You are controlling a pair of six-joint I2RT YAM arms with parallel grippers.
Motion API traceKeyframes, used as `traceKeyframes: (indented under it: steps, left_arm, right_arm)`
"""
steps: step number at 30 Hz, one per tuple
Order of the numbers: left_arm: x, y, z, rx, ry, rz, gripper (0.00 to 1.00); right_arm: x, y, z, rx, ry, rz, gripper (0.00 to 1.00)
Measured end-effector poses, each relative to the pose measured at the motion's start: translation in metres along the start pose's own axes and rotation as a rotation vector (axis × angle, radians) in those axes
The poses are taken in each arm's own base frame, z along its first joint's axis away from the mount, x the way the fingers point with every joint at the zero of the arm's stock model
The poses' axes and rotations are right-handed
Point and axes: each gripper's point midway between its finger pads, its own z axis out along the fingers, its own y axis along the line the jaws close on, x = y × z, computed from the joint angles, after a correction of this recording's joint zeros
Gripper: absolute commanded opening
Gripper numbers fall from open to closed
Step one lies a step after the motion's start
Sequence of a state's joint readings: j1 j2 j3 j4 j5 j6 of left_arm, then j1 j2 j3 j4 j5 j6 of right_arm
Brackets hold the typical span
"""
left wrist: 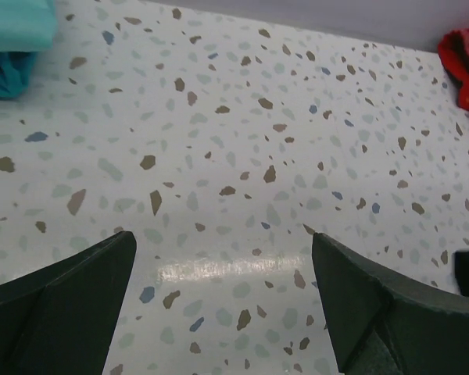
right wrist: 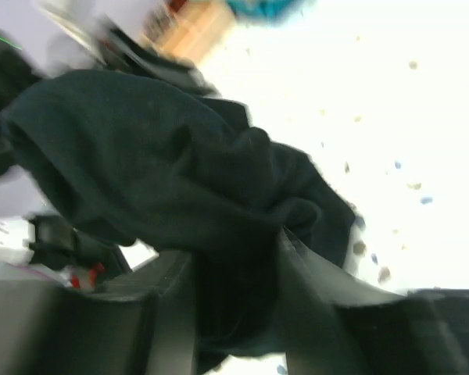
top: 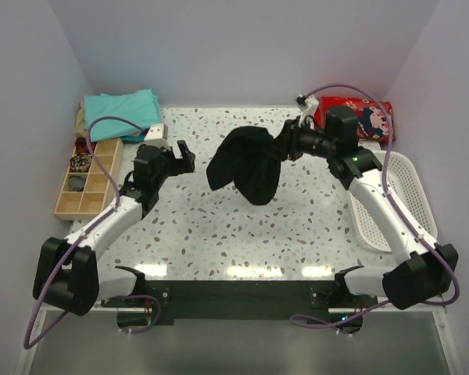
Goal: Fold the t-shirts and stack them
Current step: Move the tshirt to the center of the board, then flatten out the tshirt
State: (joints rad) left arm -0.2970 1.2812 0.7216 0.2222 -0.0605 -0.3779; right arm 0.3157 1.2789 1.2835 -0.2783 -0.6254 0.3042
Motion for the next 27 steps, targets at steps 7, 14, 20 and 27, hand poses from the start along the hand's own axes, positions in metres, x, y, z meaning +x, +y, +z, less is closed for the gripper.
traceKeyframes:
  steps: [7, 14, 20, 27]
  left_arm:
    - [-0.050, 0.010, -0.043, -0.086, -0.171, -0.041, 1.00]
    - [-0.039, 0.009, -0.039, -0.072, -0.139, -0.036, 1.00]
    - [0.008, 0.003, -0.021, 0.005, -0.008, -0.025, 1.00]
    - [0.090, -0.001, -0.015, 0.084, 0.200, -0.054, 1.00]
  right_arm:
    - [0.068, -0.072, 0.010, 0.291, 0.148, 0.107, 0.66]
    - [0.076, -0.110, -0.007, 0.508, 0.168, 0.076, 0.66]
    - [0.116, -0.103, 0.017, 0.385, 0.317, 0.108, 0.66]
    - [0.180, -0.045, 0.048, 0.181, 0.535, 0.075, 0.66]
